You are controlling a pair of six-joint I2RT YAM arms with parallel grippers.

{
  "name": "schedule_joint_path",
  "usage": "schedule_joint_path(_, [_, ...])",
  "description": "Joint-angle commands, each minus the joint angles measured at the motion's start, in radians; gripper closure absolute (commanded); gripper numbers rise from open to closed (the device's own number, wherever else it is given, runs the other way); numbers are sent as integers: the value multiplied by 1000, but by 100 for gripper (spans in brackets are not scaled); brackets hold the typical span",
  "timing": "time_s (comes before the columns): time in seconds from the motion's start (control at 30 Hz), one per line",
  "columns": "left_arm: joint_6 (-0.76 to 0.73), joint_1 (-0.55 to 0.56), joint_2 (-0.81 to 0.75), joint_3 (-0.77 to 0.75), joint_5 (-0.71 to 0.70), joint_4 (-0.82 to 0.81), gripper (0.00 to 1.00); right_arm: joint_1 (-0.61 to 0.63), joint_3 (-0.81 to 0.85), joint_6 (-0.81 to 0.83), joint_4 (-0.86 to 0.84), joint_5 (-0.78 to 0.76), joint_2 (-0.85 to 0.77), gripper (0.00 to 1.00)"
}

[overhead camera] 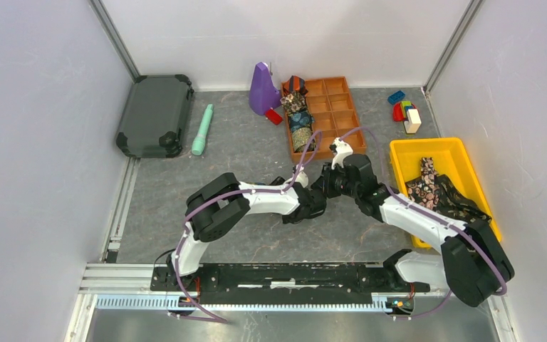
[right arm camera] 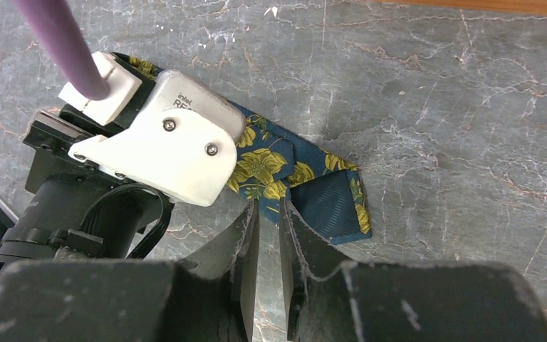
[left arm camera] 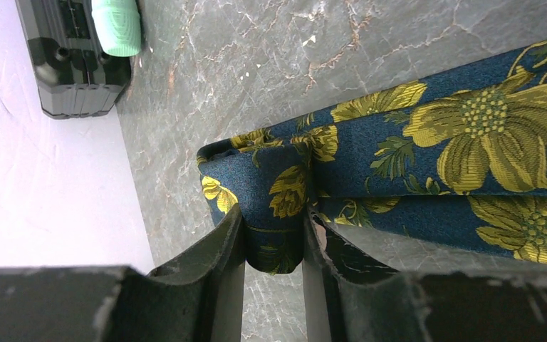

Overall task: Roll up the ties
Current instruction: Roll the tie at the center of the board.

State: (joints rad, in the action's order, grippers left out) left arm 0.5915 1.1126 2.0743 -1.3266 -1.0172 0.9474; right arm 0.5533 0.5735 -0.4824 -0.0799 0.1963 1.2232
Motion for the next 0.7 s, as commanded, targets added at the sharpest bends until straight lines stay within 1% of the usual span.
schedule_joint_path(0.0, [-24, 2, 21, -46, 124, -105, 69, 13, 1, -1, -6, 23, -35, 78])
schedule_joint_path(0.03, [-26, 1, 18, -48, 125, -104, 67, 11, 2, 2, -3, 23, -38, 78])
schedule_joint_path(0.1, [-36, 2, 12, -54, 135, -104, 59, 10, 11, 3, 4, 20, -42, 78])
schedule_joint_path(0.3, [-67, 0, -19, -73, 161, -95, 46, -11, 80, 25, 56, 15, -42, 77])
schedule_joint_path(0.67, [-99, -7, -106, -102, 195, -75, 28, -29, 211, 63, 149, -5, -32, 76])
